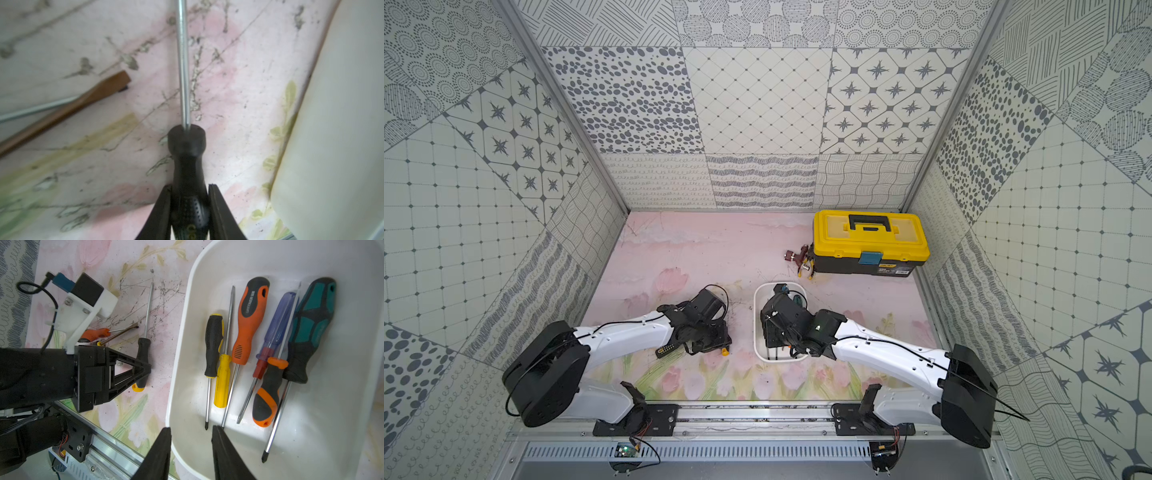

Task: Put the screwdriver on the desktop into the storage box
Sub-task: Pick up the screwdriver from the center of the board, then place the screwdriver in the storage box.

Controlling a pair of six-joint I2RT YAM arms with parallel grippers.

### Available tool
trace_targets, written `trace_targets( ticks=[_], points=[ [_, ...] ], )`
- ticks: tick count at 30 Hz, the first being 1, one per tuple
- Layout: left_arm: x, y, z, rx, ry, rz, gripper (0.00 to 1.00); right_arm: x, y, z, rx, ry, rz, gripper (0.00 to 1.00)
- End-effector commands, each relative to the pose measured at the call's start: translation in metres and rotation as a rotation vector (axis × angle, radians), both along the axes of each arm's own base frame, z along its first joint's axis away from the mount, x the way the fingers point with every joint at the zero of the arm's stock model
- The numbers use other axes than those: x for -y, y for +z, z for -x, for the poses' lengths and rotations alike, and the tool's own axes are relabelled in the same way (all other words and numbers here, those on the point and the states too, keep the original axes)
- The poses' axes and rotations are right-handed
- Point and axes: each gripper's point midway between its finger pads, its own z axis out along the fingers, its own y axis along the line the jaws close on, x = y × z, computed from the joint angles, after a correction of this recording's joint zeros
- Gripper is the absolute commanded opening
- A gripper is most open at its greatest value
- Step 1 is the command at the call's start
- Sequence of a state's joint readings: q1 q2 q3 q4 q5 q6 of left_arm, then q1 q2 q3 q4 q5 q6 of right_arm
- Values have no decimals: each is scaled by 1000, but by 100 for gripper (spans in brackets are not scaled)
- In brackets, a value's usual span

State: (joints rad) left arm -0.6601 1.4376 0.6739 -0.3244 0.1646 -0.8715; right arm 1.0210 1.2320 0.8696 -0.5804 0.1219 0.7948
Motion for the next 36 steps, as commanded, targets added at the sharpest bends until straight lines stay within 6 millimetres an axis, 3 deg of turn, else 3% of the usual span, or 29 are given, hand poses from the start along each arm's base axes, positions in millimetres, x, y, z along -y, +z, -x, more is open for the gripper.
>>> trace_targets(
  ticks=[1, 4, 9, 12, 15, 24, 36],
  points=[
    [24, 23, 3, 39, -50, 161, 0, -7, 23, -5, 58, 11, -50, 38],
    [29, 57, -3, 147, -57, 248, 0, -8, 33, -5, 76, 19, -76, 38],
    [33, 136, -5, 384, -58, 441, 0, -18, 60, 1, 120, 62, -227, 39],
    [38, 185, 3, 507, -92, 606, 0, -28, 79, 9, 145, 108, -372, 51],
    [48, 217, 19, 557, -171, 743, 0, -32, 93, 15, 158, 134, -460, 64],
    [81, 255, 65, 612, -409, 941, 0, -36, 113, 24, 175, 167, -588, 72],
    [96, 261, 84, 619, -514, 1009, 0, -33, 128, 28, 209, 172, -688, 76]
  ],
)
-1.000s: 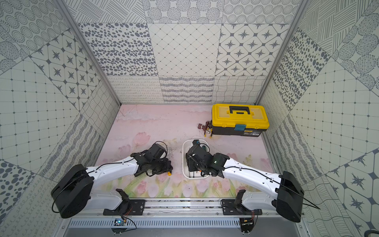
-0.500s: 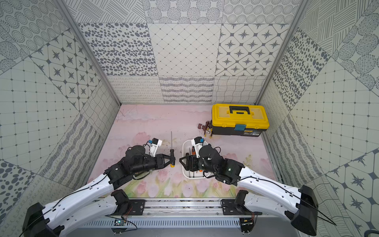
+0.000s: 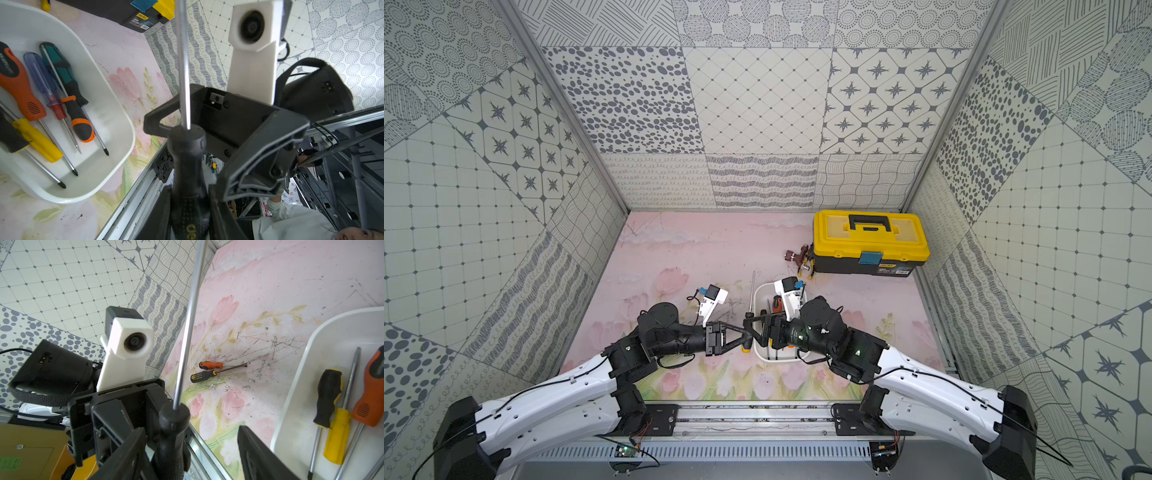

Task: Put the screwdriver on the desktop into the storage box
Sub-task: Place the screwdriver in the storage box.

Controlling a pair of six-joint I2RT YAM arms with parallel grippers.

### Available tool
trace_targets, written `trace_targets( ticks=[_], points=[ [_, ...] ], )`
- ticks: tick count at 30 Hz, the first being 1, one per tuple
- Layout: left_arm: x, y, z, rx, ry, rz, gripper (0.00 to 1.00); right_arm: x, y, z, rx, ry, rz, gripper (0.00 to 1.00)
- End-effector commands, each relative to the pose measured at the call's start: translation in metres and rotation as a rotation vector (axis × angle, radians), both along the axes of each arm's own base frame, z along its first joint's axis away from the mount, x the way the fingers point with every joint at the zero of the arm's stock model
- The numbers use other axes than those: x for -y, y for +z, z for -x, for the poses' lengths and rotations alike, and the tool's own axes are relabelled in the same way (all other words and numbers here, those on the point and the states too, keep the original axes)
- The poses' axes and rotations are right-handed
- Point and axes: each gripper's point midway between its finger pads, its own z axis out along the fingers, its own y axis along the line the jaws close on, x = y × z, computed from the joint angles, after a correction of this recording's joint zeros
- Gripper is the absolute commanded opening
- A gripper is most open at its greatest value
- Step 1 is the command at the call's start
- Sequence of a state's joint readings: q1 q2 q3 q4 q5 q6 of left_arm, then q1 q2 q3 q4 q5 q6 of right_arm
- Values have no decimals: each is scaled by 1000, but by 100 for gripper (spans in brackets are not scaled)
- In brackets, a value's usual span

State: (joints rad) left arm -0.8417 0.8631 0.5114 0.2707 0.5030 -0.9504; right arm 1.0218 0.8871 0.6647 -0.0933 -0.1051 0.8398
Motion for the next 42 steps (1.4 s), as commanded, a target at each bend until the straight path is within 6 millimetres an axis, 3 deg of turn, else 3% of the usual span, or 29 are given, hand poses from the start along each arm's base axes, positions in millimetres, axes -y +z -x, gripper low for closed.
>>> trace_targets(
  ticks=[1, 27, 31, 42],
  points=[
    [10, 38, 18, 126, -108, 133, 0, -2, 16, 1, 29, 10, -69, 76],
    [15, 38, 30, 158, -162, 140, 0, -3, 31, 6, 43, 27, -174, 78],
    [14, 36, 28, 164, -144, 131, 0, -6, 29, 6, 38, 37, -171, 73],
    [0, 24, 4, 179, 34, 55, 0, -8, 26, 10, 28, 61, -148, 43]
  ],
)
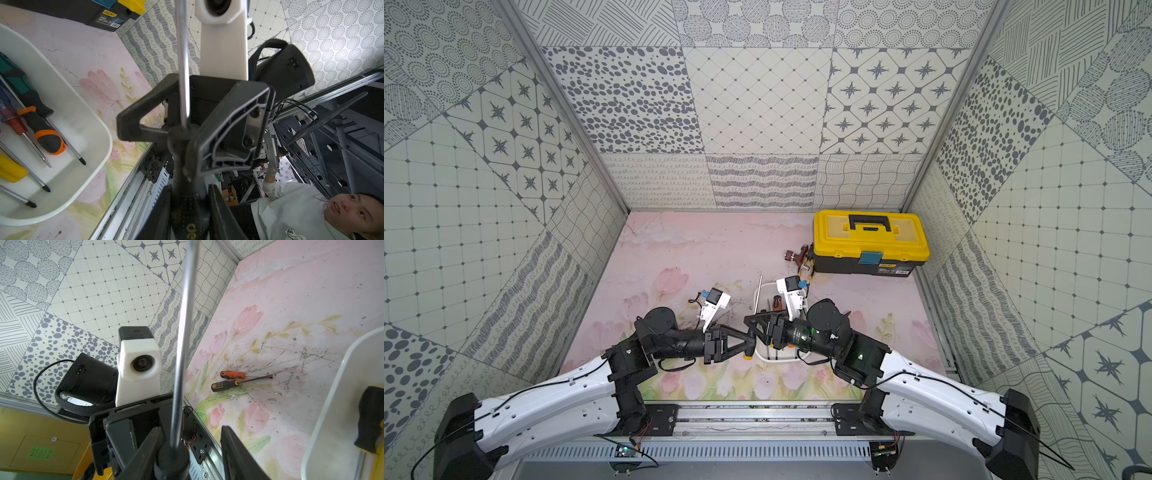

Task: Put the screwdriver on the desktop into the storage box
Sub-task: Place the screwdriver in the storage box.

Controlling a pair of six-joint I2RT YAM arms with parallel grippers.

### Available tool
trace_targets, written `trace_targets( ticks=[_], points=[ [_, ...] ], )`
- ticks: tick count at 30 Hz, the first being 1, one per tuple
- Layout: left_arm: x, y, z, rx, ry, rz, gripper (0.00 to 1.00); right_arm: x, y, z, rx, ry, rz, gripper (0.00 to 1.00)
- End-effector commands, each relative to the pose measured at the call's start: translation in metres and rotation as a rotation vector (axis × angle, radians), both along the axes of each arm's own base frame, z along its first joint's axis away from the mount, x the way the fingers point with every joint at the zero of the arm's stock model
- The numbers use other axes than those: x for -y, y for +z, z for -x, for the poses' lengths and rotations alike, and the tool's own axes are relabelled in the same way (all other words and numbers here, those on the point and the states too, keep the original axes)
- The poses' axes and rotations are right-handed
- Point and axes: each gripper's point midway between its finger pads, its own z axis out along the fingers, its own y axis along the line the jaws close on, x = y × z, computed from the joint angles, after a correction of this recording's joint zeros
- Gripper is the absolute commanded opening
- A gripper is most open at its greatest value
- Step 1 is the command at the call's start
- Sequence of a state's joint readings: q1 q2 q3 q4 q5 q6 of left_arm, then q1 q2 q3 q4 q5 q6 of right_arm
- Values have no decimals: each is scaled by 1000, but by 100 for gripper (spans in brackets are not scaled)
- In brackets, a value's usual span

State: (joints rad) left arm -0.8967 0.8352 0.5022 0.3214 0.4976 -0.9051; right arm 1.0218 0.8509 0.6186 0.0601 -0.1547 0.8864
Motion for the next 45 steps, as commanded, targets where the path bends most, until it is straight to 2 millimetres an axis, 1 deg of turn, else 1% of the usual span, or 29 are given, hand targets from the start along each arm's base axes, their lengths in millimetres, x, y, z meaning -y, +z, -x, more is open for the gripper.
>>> trace_targets(
  ticks=[1, 2, 3, 6, 7, 8, 9, 10, 11, 12, 14, 15, 18, 19, 20, 22, 25, 27, 30, 34, 37, 40, 42, 44, 45],
  points=[
    [-6, 9, -13, 85, 95, 13, 0, -6, 0, 3, 3, 34, 1, 39],
    [-6, 8, -14, 84, 100, 11, 0, -8, 0, 4, 1, 45, 2, 33],
    [-6, 7, -16, 82, 109, 7, 0, -10, 0, 5, 1, 57, 6, 24],
    [-7, 3, -21, 68, 139, -16, 0, -11, 2, 5, 2, 58, 6, 5],
    [-8, 1, -24, 62, 153, -28, 0, -10, 2, 4, 2, 51, 10, 1],
    [-9, -2, -27, 52, 171, -47, 8, -9, 1, 3, 1, 42, 18, 0],
    [-10, -6, -29, 43, 183, -68, 26, -7, 0, 2, 1, 31, 33, 0],
    [-11, -9, -31, 41, 197, -84, 40, -5, -4, 0, -1, 20, 55, 0],
    [-13, -10, -33, 41, 211, -103, 49, -3, -6, -1, -2, 7, 82, 0],
    [-16, -12, -36, 43, 233, -124, 56, 1, -11, -4, -3, -11, 120, 0],
    [-26, -16, -45, 39, 309, -178, 65, 9, -22, -9, -4, -50, 209, 0],
    [-37, -19, -53, 34, 382, -221, 68, 14, -27, -11, -1, -68, 250, 0],
    [-72, -27, -74, 10, 592, -357, 72, 27, -43, -17, 5, -114, 359, 0],
    [-76, -25, -76, 17, 606, -368, 72, 27, -49, -17, -2, -112, 385, 0],
    [-73, -21, -76, 30, 589, -357, 71, 25, -51, -16, -5, -98, 397, 0],
    [-58, -11, -70, 43, 515, -293, 70, 16, -54, -12, -11, -58, 404, 0],
    [-33, 2, -59, 47, 393, -180, 69, -1, -51, -4, 6, 10, 394, 0],
    [-24, 2, -58, 37, 355, -158, 67, -11, -46, 1, 24, 44, 382, 0],
    [-18, -5, -61, 13, 346, -175, 61, -23, -41, 10, 42, 91, 352, 0],
    [-11, -9, -61, -12, 317, -163, 54, -33, -41, 17, 49, 125, 343, 0],
    [-11, -14, -64, -36, 326, -166, 44, -38, -40, 23, 59, 149, 337, 0],
    [-13, -19, -70, -66, 349, -167, 30, -41, -37, 27, 70, 163, 328, 0],
    [-17, -21, -76, -94, 379, -157, 14, -41, -37, 28, 74, 164, 327, 0],
    [-20, -20, -82, -124, 396, -132, 1, -40, -37, 27, 77, 155, 326, 0],
    [-22, -21, -84, -142, 403, -119, 0, -39, -37, 26, 76, 149, 325, 0]
  ],
)
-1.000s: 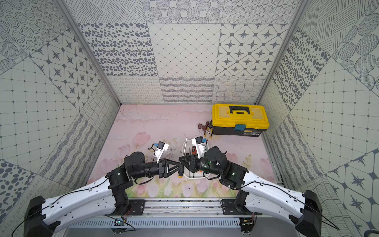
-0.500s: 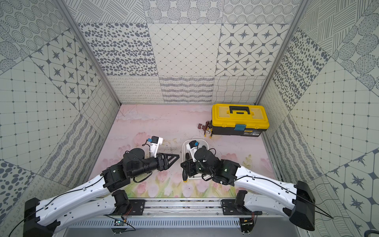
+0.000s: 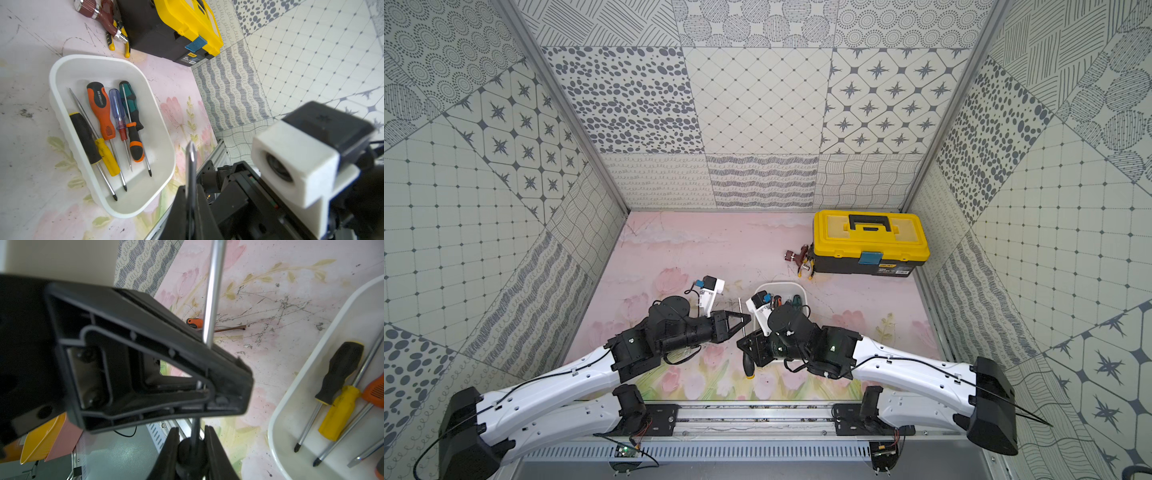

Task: Put the screwdriver on the desktop into the storage box
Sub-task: Place the screwdriver in the storage box.

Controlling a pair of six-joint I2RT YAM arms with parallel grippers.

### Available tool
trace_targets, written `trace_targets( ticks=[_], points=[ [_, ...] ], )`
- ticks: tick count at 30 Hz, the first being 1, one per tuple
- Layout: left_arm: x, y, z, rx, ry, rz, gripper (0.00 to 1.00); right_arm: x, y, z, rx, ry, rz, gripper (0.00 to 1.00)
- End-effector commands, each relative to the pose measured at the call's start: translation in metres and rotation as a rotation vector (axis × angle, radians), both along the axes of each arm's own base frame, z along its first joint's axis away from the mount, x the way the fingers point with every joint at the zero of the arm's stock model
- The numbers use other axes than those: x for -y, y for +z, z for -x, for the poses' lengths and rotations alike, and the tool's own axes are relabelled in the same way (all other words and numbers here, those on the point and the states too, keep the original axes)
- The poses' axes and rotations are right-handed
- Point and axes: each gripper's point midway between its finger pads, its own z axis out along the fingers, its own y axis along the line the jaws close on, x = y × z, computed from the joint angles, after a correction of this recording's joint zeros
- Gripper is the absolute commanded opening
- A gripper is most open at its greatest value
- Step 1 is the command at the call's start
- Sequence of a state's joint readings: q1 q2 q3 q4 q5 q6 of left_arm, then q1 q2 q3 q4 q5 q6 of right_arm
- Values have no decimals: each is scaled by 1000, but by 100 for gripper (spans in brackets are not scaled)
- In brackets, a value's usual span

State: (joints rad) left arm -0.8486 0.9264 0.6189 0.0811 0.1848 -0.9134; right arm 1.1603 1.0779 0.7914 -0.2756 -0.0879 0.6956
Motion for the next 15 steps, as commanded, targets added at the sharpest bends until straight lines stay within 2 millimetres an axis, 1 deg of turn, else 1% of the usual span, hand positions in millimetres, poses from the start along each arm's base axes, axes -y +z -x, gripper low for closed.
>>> trace_targets(
  ticks=[1, 3, 4, 5, 6, 8, 9, 10, 12, 15],
  points=[
    [-6, 10, -17, -38, 63, 102, 0, -10, 32, 0, 58, 15, -98, 0],
    [-8, 9, -19, -60, 68, 132, 0, -6, 34, -3, 65, -7, -102, 0],
    [-10, 9, -20, -67, 71, 143, 0, -4, 34, -4, 66, -17, -106, 9],
    [-13, 9, -22, -71, 78, 155, 0, 0, 35, -5, 70, -28, -110, 30],
    [-16, 9, -23, -75, 86, 165, 0, 3, 35, -5, 70, -38, -117, 47],
    [-22, 9, -24, -77, 105, 180, 0, 10, 35, -6, 63, -50, -132, 67],
    [-27, 11, -26, -72, 118, 191, 0, 12, 33, -6, 50, -49, -139, 71],
    [-30, 13, -26, -69, 125, 198, 0, 14, 31, -6, 34, -42, -147, 73],
    [-36, 17, -27, -59, 140, 213, 0, 13, 24, -1, -17, -3, -170, 73],
    [-40, 21, -27, -54, 148, 228, 0, 4, 17, 8, -68, 56, -197, 73]
  ],
)
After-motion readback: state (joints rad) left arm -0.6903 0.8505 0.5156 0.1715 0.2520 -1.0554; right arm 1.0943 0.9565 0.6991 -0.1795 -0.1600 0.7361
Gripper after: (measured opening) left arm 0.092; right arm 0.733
